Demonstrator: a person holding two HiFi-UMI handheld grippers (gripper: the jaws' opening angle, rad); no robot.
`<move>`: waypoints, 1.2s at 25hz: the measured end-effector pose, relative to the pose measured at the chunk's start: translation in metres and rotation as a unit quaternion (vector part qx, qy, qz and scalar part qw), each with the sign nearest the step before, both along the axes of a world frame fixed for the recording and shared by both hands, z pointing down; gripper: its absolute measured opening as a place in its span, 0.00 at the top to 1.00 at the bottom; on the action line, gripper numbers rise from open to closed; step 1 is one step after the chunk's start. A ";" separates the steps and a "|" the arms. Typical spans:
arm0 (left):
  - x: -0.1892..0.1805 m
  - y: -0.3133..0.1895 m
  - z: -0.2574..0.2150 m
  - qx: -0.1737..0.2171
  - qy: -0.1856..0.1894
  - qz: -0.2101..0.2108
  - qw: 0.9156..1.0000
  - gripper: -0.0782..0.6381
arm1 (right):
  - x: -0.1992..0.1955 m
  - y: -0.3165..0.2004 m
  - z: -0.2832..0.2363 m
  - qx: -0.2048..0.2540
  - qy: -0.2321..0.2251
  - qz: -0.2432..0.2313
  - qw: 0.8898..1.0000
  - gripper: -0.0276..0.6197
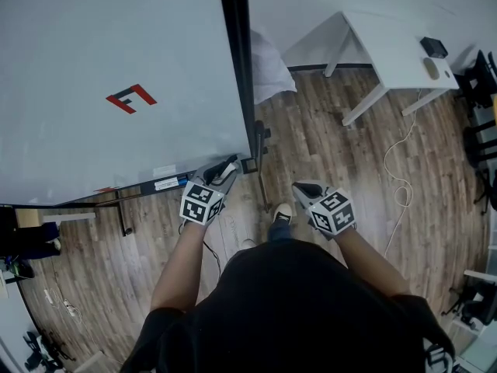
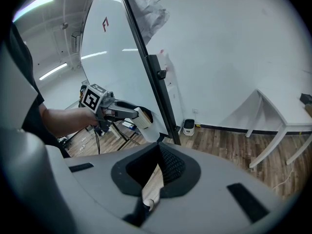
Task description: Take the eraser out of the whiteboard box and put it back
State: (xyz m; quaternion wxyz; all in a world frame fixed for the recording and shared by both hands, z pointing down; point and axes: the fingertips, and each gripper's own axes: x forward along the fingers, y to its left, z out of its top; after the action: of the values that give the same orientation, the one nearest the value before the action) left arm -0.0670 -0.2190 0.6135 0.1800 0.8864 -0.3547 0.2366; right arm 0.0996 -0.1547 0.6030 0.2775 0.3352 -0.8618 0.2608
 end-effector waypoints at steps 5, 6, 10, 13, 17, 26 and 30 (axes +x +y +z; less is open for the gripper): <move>-0.001 -0.003 0.011 -0.008 -0.004 0.004 1.000 0.67 | 0.002 -0.002 0.004 -0.005 0.001 0.005 1.000 0.97; 0.000 -0.004 0.014 -0.009 -0.005 0.006 1.000 0.67 | 0.002 -0.002 0.005 -0.006 0.002 0.005 1.000 0.97; 0.001 -0.006 0.024 -0.015 -0.011 0.009 1.000 0.67 | 0.003 -0.004 0.009 -0.008 0.002 0.007 1.000 0.97; 0.003 -0.007 0.030 -0.019 -0.018 0.012 1.000 0.67 | 0.004 -0.004 0.010 -0.011 0.001 0.008 1.000 0.97; 0.004 -0.008 0.039 -0.025 -0.024 0.015 0.999 0.67 | 0.005 -0.003 0.013 -0.014 0.002 0.007 1.000 0.97; 0.008 -0.010 0.053 -0.031 -0.041 0.023 0.998 0.67 | 0.011 -0.001 0.016 -0.017 0.001 0.013 1.000 0.97; 0.008 -0.010 0.057 -0.033 -0.040 0.021 0.998 0.67 | 0.013 0.001 0.018 -0.018 0.001 0.015 1.000 0.97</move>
State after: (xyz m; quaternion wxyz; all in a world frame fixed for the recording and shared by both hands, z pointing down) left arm -0.0589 -0.2293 0.6702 0.1894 0.8773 -0.3349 0.2870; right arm 0.1131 -0.1539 0.6207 0.2801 0.3434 -0.8516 0.2801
